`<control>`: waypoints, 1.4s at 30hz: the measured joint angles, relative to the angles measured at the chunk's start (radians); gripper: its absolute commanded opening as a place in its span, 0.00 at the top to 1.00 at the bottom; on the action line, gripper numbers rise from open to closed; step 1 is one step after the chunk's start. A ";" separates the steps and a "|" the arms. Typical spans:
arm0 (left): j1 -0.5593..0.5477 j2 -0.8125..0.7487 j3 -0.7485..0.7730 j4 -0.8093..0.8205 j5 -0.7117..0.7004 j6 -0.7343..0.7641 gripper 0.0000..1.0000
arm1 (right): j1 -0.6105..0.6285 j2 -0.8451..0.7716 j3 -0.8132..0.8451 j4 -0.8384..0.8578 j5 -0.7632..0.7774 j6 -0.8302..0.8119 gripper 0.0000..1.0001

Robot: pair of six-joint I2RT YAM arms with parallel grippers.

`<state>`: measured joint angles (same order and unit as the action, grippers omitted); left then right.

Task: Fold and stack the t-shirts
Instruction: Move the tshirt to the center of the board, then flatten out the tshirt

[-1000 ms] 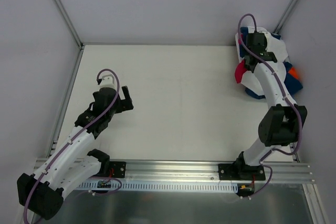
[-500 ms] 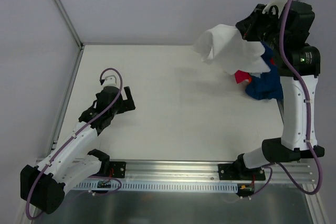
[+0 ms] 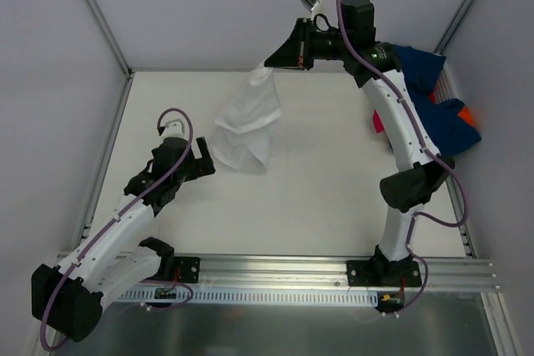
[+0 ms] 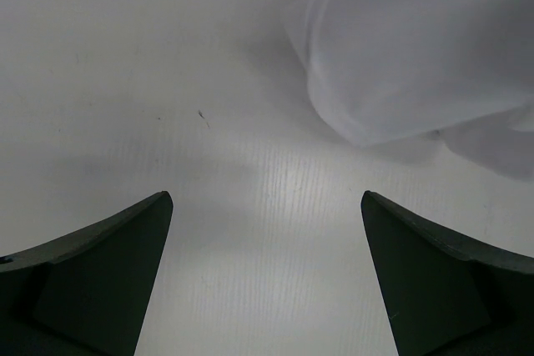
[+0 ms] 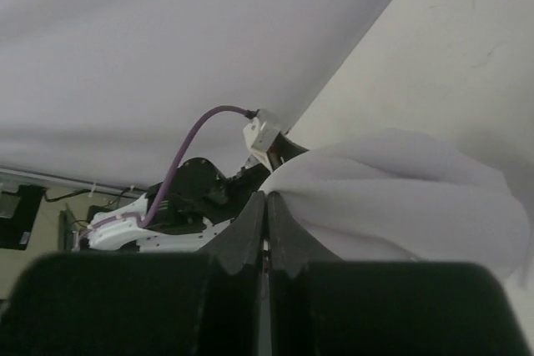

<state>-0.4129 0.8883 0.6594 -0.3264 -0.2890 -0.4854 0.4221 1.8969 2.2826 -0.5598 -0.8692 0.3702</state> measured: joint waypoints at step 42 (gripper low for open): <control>-0.027 0.527 0.001 0.592 0.282 0.041 0.01 | 0.258 -0.494 -1.334 0.087 0.933 -0.136 0.12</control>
<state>-0.4397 1.4155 0.6601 0.2661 -0.0071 -0.4446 0.6804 1.4029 0.9482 -0.4728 0.0643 0.2344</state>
